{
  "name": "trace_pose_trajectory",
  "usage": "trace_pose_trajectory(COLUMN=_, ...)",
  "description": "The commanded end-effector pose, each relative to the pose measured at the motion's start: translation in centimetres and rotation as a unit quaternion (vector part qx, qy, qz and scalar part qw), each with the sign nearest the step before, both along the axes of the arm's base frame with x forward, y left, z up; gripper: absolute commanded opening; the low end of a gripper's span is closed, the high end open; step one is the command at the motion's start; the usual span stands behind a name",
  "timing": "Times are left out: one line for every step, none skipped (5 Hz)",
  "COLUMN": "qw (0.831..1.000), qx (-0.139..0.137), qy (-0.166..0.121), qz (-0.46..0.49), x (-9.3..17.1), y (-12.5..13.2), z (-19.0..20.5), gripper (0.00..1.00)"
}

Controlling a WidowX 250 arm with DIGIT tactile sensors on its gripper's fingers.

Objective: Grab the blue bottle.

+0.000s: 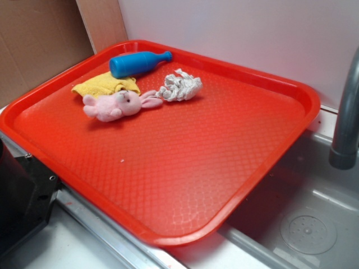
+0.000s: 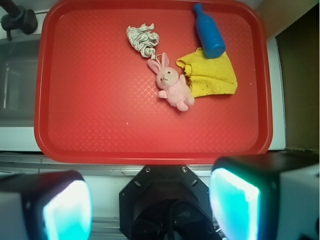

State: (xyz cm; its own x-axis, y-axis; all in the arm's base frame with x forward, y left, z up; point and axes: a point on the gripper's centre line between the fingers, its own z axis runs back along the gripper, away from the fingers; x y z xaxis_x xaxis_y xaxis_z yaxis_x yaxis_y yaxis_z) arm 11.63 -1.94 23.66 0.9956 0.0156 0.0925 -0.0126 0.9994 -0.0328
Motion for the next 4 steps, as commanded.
trace_pose_trajectory(qw=1.000, qx=0.000, qy=0.000, qz=0.000, x=0.0, y=0.0, z=0.0, gripper=1.00)
trace_pose_trajectory(qw=1.000, qx=0.012, qy=-0.008, qz=0.009, x=0.9, y=0.5, z=-0.5, gripper=1.00)
trace_pose_trajectory(qw=1.000, qx=0.020, qy=-0.018, qz=0.009, x=2.0, y=0.9, z=-1.1, gripper=1.00)
trace_pose_trajectory(qw=0.999, qx=0.031, qy=-0.011, qz=0.025, x=3.9, y=2.4, z=-3.0, gripper=1.00)
